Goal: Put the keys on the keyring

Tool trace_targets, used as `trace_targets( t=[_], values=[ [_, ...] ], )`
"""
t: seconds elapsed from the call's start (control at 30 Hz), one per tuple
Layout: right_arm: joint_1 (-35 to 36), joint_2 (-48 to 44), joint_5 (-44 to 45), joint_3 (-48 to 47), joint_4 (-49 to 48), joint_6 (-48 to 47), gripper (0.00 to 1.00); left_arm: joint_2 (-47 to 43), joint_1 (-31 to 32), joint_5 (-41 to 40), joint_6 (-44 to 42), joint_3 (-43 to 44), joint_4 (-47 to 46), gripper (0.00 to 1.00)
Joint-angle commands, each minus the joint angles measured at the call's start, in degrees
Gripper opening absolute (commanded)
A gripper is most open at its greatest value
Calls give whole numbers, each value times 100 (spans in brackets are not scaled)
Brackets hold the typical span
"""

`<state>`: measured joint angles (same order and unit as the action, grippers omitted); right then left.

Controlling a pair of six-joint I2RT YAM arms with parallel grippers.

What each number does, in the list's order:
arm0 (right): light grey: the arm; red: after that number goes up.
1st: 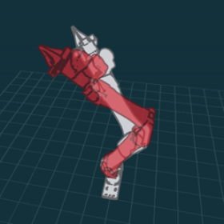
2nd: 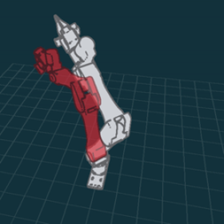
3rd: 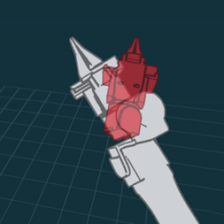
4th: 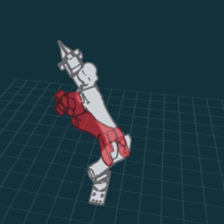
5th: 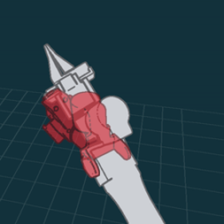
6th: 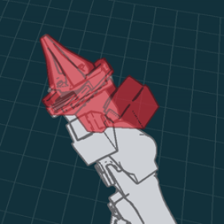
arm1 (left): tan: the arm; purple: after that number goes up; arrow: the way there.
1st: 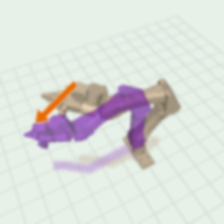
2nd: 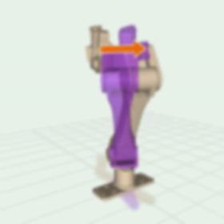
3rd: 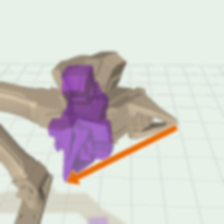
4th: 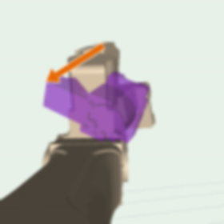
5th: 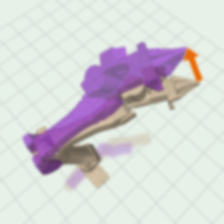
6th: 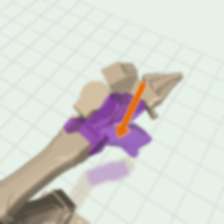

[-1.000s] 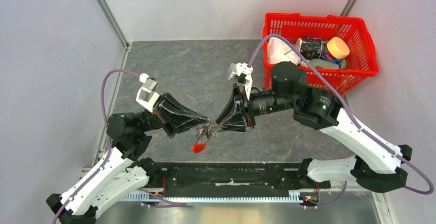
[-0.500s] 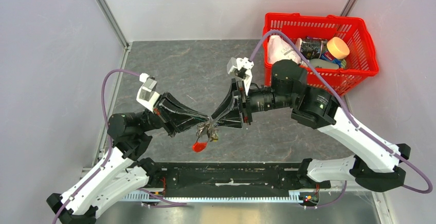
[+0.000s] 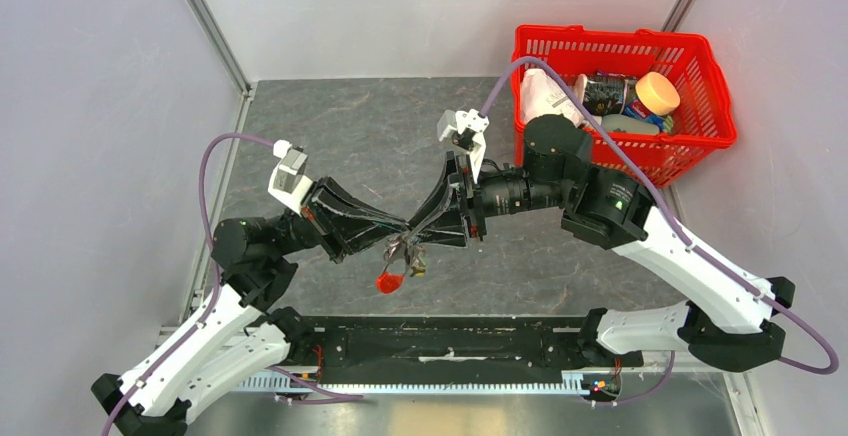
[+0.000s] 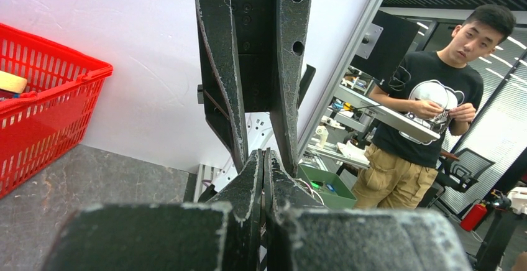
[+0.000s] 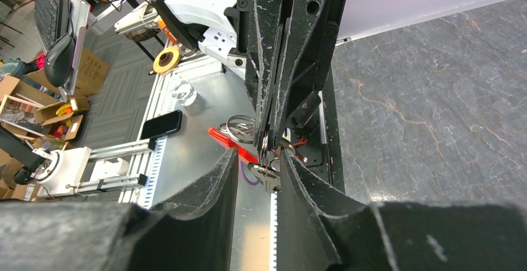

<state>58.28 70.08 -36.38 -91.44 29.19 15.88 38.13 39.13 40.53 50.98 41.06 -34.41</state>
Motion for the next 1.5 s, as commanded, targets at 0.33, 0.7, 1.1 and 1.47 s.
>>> trace_targets(
  t=[0.33,0.7,1.1,1.47],
  values=[
    [16,58,-231,-106,-273,88,4,-77,23,-239,88,43,-259,2],
    [22,121,-512,-458,442,-227,0,80,23,836,-91,587,891,23],
    [24,124,-1045,-534,1223,-495,0,499,24,1736,6,1014,1396,36],
    [21,331,-819,-806,1640,-683,0,730,24,2098,-410,1418,2255,35]
  ],
)
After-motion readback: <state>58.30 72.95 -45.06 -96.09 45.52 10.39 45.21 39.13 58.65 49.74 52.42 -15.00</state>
